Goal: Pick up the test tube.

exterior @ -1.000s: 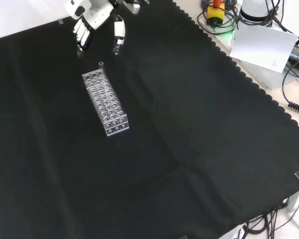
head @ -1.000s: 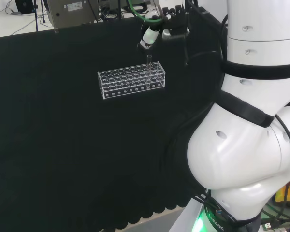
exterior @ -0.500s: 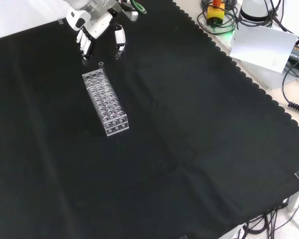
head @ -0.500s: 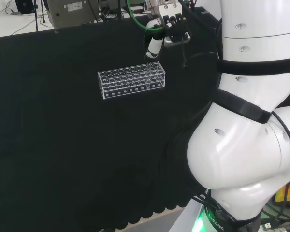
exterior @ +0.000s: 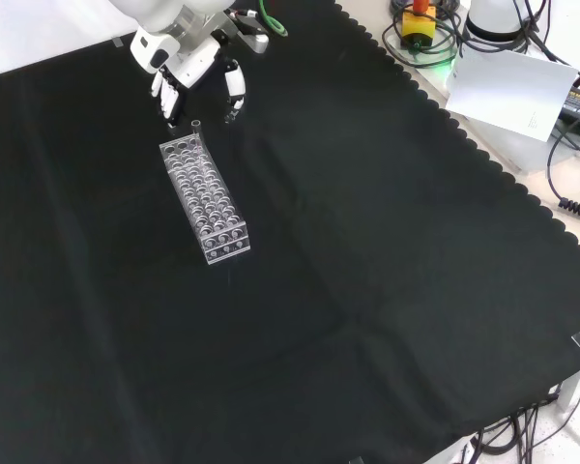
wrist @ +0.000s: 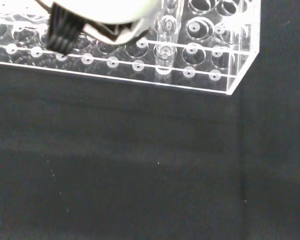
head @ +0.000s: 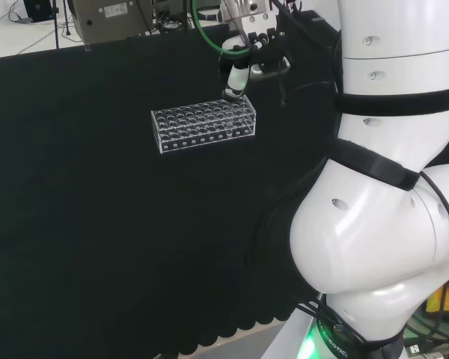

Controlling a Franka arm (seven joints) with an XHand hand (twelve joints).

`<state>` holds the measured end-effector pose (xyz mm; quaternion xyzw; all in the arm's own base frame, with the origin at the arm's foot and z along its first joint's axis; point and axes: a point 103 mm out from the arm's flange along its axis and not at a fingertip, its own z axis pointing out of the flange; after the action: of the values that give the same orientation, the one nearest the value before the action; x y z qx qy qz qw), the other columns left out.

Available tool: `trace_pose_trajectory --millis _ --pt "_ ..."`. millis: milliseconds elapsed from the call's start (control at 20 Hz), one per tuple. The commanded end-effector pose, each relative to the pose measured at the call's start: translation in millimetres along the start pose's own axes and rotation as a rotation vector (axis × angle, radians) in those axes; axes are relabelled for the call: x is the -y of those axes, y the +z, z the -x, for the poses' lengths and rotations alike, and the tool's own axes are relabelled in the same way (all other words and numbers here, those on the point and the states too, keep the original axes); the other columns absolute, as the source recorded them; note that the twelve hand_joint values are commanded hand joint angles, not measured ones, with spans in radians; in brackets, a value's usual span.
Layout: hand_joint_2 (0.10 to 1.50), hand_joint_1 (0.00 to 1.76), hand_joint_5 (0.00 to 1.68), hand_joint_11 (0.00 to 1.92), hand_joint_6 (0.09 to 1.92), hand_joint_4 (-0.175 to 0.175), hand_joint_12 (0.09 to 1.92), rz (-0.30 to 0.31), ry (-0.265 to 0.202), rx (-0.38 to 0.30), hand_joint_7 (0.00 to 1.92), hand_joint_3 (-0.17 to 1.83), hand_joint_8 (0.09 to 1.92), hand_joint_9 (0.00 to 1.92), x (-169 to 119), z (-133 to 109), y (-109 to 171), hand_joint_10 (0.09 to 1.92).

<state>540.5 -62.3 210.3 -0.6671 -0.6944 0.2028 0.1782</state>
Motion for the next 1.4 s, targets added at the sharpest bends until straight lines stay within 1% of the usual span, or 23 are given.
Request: trace_pose_trajectory --millis 50,250,600,800,900,1000,1100,1150,1200,1300,1400 --pt "0.56 1.06 0.47 0.42 0.82 -0.139 1.42 0.005 -0.009 0.02 0.78 0.72 0.91 0.7 -11 -5 2 0.79" --pt "0.56 1.07 0.52 0.46 0.86 -0.139 1.4 0.006 -0.013 0.048 0.85 0.74 0.9 0.75 -18 -9 5 0.76" --pt "0.56 1.09 0.59 0.52 0.9 -0.137 1.37 0.01 0.002 0.065 0.95 0.74 0.89 0.83 -25 -9 6 0.72" --pt "0.57 1.11 0.67 0.56 0.89 -0.141 1.35 0.045 0.008 0.068 1.05 0.74 0.85 0.89 -33 -9 7 0.69" --pt "0.57 1.12 0.73 0.59 0.88 -0.148 1.33 0.066 0.01 0.077 1.11 0.74 0.83 0.93 -34 -10 5 0.67" --pt "0.58 1.15 0.85 0.65 0.83 -0.163 1.3 0.091 0.015 0.084 1.2 0.74 0.8 1.01 -35 -11 3 0.64" --pt "0.76 1.24 1.04 0.7 0.79 -0.173 1.27 0.118 0.022 0.094 1.2 0.48 0.77 1.1 -36 -12 0 0.6" --pt "0.81 1.27 1.11 0.72 0.75 -0.174 1.25 0.126 0.025 0.101 1.21 0.41 0.74 1.14 -36 -12 -1 0.58" --pt "0.81 1.28 1.16 0.75 0.7 -0.175 1.23 0.13 0.025 0.106 1.23 0.4 0.7 1.17 -37 -13 -3 0.56" --pt "0.75 1.3 1.22 0.79 0.66 -0.175 1.2 0.142 0.021 0.11 1.27 0.49 0.66 1.23 -38 -13 -5 0.54" --pt "0.69 1.31 1.24 0.81 0.67 -0.175 1.19 0.155 0.015 0.107 1.29 0.6 0.67 1.28 -39 -15 -8 0.53"
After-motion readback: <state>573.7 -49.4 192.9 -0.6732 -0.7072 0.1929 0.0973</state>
